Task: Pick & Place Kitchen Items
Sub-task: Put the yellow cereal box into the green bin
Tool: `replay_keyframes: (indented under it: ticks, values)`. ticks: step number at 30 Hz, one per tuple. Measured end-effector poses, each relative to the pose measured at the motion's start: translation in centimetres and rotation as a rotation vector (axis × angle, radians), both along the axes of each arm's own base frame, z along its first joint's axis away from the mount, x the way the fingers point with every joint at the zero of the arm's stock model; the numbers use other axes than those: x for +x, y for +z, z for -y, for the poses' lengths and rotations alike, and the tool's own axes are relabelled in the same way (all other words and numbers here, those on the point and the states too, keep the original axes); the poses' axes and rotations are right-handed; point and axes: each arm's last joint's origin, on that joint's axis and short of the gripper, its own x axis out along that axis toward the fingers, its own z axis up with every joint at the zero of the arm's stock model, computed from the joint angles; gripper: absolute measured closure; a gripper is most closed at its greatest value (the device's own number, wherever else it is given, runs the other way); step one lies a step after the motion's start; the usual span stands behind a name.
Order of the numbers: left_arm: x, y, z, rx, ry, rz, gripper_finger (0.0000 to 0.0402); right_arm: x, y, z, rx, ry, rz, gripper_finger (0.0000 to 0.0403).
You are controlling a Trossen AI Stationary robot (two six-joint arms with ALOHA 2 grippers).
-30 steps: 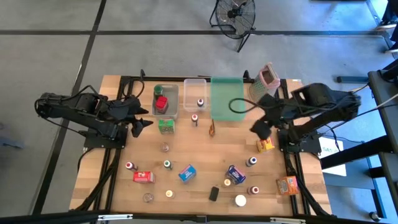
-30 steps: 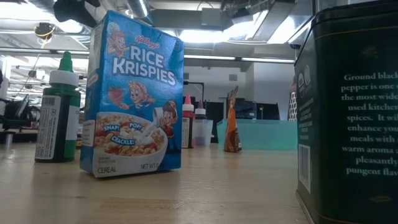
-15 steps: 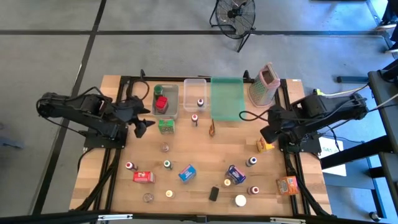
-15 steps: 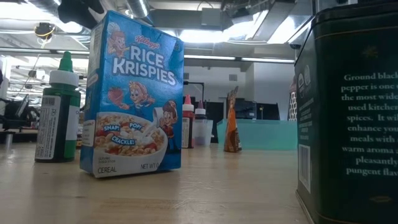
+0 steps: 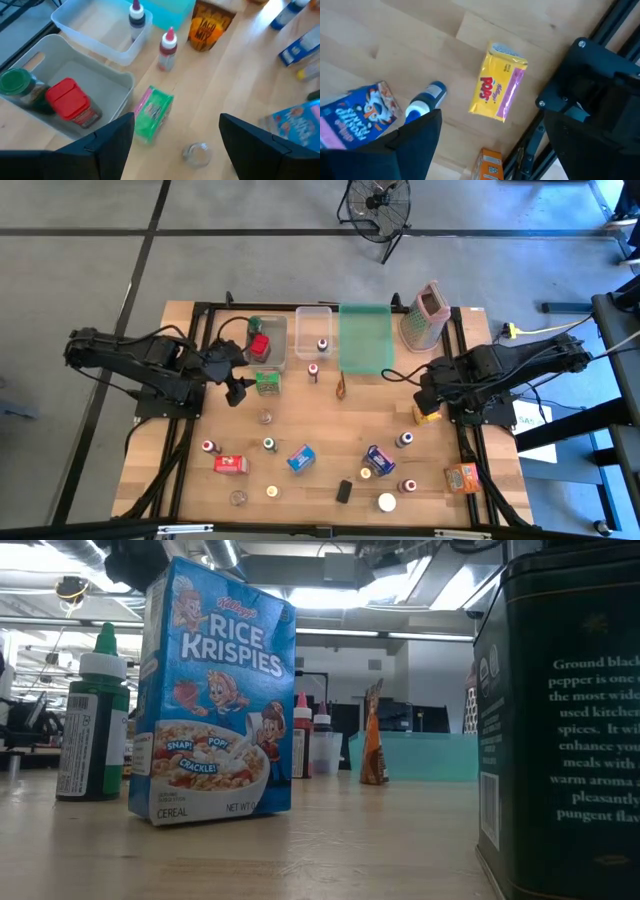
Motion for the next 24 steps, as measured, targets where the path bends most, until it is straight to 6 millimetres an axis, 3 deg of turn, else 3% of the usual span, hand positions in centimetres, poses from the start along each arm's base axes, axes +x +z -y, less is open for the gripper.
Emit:
replay_keyframes:
  ticks: [6,24]
  values:
    - [0.8,0.7,0.4,-0.039,-0.054,0.099,0.0115,0.3,-1.6,-0.1,0.0,-0.024,-0.006,0.005]
    - [0.4,0.8,3.0,-0.052,-0.213,0.109,0.0115,0.3,-6.3,-0.1,-0.025,-0.045,-0.057,0.005]
